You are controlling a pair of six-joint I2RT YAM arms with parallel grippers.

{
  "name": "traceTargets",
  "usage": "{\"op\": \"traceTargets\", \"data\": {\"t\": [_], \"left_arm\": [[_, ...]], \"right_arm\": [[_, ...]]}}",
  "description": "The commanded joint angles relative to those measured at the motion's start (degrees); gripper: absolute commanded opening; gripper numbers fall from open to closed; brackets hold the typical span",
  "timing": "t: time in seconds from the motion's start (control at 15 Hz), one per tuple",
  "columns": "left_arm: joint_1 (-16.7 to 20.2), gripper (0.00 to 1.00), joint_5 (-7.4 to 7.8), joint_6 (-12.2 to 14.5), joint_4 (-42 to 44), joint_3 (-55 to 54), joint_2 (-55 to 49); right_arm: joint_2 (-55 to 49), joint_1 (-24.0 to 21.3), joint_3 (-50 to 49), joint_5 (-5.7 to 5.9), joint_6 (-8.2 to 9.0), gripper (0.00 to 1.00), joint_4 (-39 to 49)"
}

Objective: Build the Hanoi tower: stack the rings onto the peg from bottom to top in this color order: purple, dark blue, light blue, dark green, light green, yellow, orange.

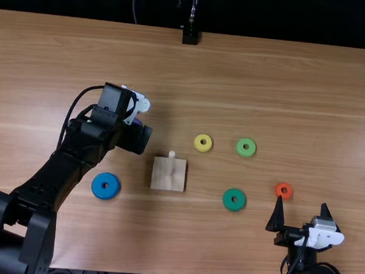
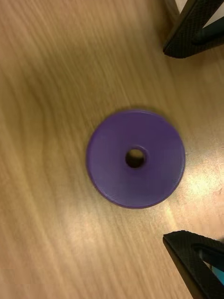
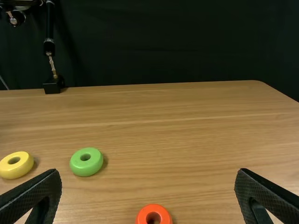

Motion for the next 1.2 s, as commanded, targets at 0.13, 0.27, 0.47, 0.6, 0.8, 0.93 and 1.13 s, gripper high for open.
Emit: {"op": "traceTargets", "data": {"t": [0.13,0.27,0.47,0.6,0.8,0.93,1.13], "left_arm": [[0.47,1.00,0.40,0.55,-1.45,4.78,3.29],[0.56,1.00,0.51,0.55,-1.45,4.78,4.52],[0.73,1.00,0.61,0.66,-1.24,4.78,5.92],[1.70,1.00,0.72,0.66,-1.24,6.10,8.12],[1.79,1.00,0.93,0.66,-1.24,8.04,8.30],[1.79,1.00,1.14,0.66,-1.14,8.04,9.97],[1.70,1.00,1.24,0.76,-1.14,8.04,10.76]], "right_arm": [[-0.73,0.18,-0.27,0.40,-0.06,1.00,-0.17],[-0.73,0.18,-0.27,0.29,-0.06,1.00,-0.17],[-0.73,0.18,-0.27,0.40,-0.06,1.00,-0.17],[-0.73,0.18,-0.27,0.29,-0.06,1.00,-0.17],[-0.73,0.18,-0.27,0.29,-0.06,1.00,-0.17],[-0.73,0.18,-0.27,0.29,-0.06,1.00,-0.17],[-0.73,0.18,-0.27,0.29,-0.06,1.00,-0.17]]}}
